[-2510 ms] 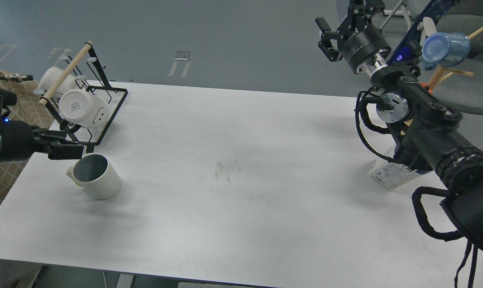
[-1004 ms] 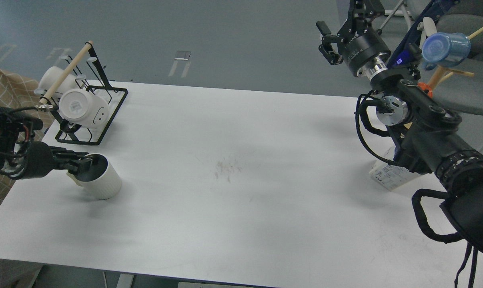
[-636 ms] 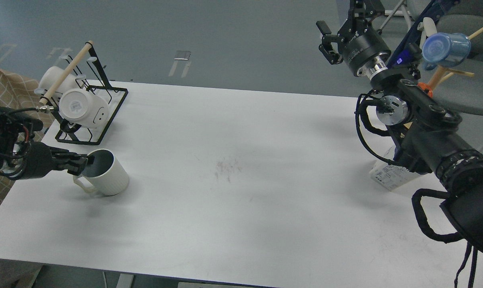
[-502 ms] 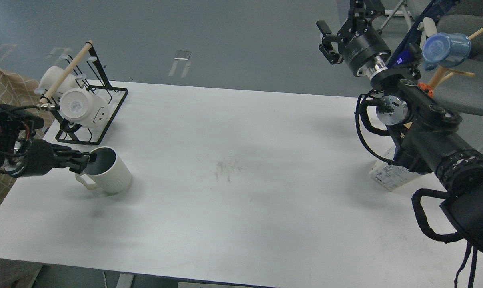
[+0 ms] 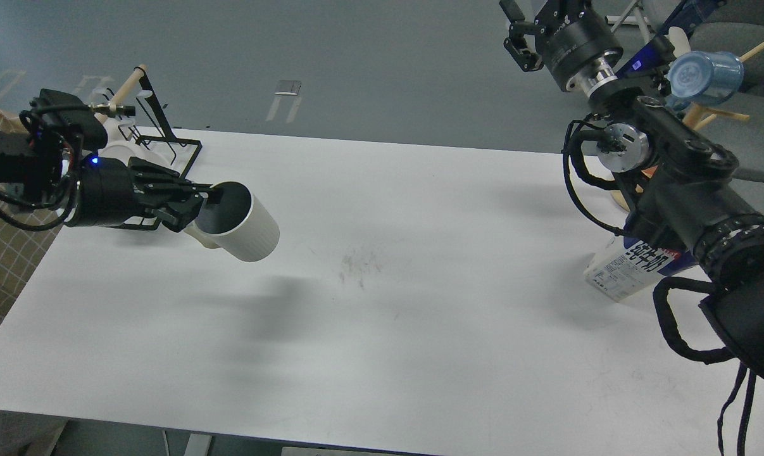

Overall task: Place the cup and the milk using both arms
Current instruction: 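Carry the white mug with the left gripper to the table center and set it down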

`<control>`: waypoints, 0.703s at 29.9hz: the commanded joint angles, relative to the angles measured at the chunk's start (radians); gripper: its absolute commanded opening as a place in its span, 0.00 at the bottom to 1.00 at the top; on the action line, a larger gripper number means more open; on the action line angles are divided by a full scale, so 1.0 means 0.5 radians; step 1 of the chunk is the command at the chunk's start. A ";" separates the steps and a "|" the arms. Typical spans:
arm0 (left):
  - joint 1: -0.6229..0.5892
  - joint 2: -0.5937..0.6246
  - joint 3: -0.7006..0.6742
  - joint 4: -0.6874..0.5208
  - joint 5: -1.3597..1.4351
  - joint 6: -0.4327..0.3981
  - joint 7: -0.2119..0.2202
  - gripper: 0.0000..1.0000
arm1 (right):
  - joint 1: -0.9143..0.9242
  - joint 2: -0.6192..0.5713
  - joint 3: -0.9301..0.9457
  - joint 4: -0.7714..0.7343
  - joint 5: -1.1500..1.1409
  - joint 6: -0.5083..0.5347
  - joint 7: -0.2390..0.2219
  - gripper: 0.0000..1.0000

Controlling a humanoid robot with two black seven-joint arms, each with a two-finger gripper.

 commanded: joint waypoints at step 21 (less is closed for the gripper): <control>-0.433 -1.308 0.445 0.869 0.272 -0.104 0.002 0.00 | 0.120 0.000 -0.017 -0.045 -0.002 -0.074 0.000 1.00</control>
